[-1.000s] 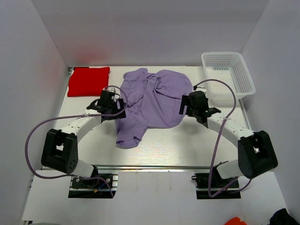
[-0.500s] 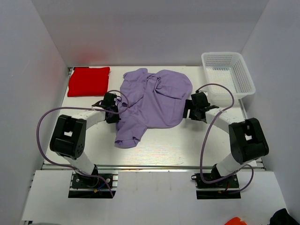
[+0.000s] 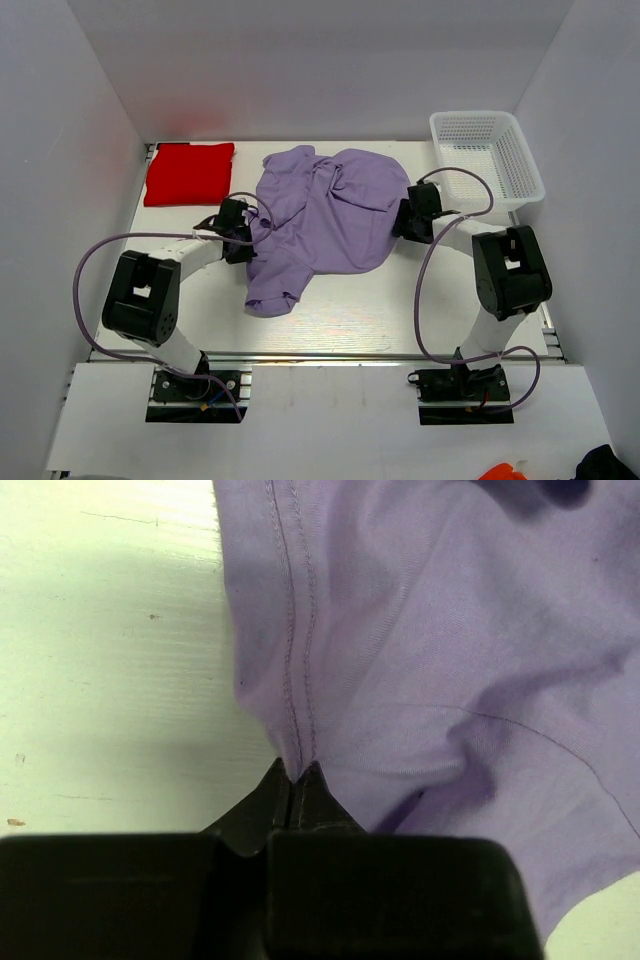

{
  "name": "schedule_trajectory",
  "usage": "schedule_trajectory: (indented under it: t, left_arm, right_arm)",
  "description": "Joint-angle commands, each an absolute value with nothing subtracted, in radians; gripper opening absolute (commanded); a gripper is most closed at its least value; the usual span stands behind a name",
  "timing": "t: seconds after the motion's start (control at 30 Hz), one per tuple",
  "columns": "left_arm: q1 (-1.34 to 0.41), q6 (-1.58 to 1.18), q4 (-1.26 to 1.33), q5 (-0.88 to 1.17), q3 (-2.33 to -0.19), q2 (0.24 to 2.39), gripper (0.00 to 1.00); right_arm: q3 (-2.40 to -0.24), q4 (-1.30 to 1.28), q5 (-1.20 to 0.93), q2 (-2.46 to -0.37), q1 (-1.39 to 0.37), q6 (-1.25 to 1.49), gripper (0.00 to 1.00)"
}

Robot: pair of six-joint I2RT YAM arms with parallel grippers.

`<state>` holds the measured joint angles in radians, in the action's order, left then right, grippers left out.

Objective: Fold and stack the t-shirts
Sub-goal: Flatten out the tshirt

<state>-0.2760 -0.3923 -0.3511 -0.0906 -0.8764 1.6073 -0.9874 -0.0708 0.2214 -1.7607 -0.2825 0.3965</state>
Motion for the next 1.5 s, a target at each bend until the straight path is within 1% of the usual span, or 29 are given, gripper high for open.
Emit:
schedule_trajectory:
  t: [0.0,0.03,0.07,0.1,0.23,0.27,0.3,0.33,0.47,0.5,0.63,0.8,0.9,1.03,1.23,1.3,1.33,1.4,1.43,1.47]
  left_arm:
    - [-0.27,-0.385,-0.35,-0.103,-0.871,1.534,0.0]
    - [-0.27,-0.385,-0.35,-0.103,-0.871,1.534,0.0]
    - [-0.27,-0.385,-0.35,-0.103,-0.871,1.523,0.0]
    - [-0.27,-0.374,-0.35,-0.103,-0.871,1.523,0.0]
    - [-0.27,-0.365,-0.311,-0.071,-0.853,1.491,0.0]
    - [-0.27,-0.365,-0.311,-0.071,-0.853,1.491,0.0]
    - [-0.27,-0.365,-0.311,-0.071,-0.853,1.482,0.0]
    - [-0.27,-0.365,-0.311,-0.071,-0.853,1.482,0.0]
    - [-0.27,-0.365,-0.311,-0.071,-0.844,1.459,0.0]
    - [-0.27,-0.365,-0.311,-0.071,-0.844,1.459,0.0]
    - [-0.27,-0.356,-0.302,-0.071,-0.834,1.459,0.0]
    - [-0.27,-0.356,-0.302,-0.071,-0.844,1.459,0.0]
    - [-0.27,-0.356,-0.302,-0.071,-0.844,1.459,0.0]
    - [-0.27,-0.356,-0.302,-0.071,-0.844,1.459,0.0]
    - [-0.27,-0.347,-0.302,-0.071,-0.844,1.468,0.0]
    - [-0.27,-0.347,-0.302,-0.071,-0.844,1.468,0.0]
    - [-0.27,-0.347,-0.302,-0.071,-0.844,1.468,0.0]
    - [-0.27,-0.347,-0.302,-0.071,-0.844,1.468,0.0]
    - [-0.27,-0.347,-0.302,-0.071,-0.844,1.468,0.0]
    - [-0.27,-0.347,-0.302,-0.071,-0.844,1.468,0.0]
  right_arm:
    - [-1.038,-0.034,0.215,-1.796,-0.265,0.413,0.61]
    - [-1.046,-0.034,0.216,-1.804,-0.267,0.413,0.51]
    - [-1.048,-0.032,0.212,-1.81,-0.267,0.413,0.47]
    - [-1.048,-0.025,0.204,-1.818,-0.265,0.407,0.45]
    - [-1.019,0.064,0.091,-1.824,-0.265,0.361,0.43]
    - [-1.017,0.077,0.078,-1.824,-0.265,0.36,0.53]
    - [-1.014,0.077,0.072,-1.824,-0.265,0.365,0.58]
    - [-1.012,0.077,0.078,-1.813,-0.265,0.374,0.6]
    - [-0.971,0.075,0.097,-1.75,-0.265,0.362,0.6]
    - [-0.947,0.072,0.115,-1.708,-0.265,0.357,0.61]
    - [-0.928,0.069,0.12,-1.663,-0.262,0.345,0.62]
    - [-0.978,0.066,0.118,-1.704,-0.262,0.353,0.64]
    - [-1.026,0.061,0.112,-1.765,-0.259,0.35,0.64]
    - [-1.065,0.044,0.17,-1.845,-0.261,0.362,0.62]
    - [-1.149,0.029,0.163,-1.962,-0.265,0.383,0.57]
    - [-1.154,0.021,0.161,-1.985,-0.267,0.405,0.5]
    - [-1.158,0.021,0.169,-1.994,-0.265,0.414,0.42]
    - [-1.163,0.028,0.175,-2.003,-0.268,0.429,0.34]
    - [-1.164,0.034,0.173,-2.003,-0.267,0.428,0.27]
    - [-1.166,0.044,0.157,-2.005,-0.267,0.425,0.23]
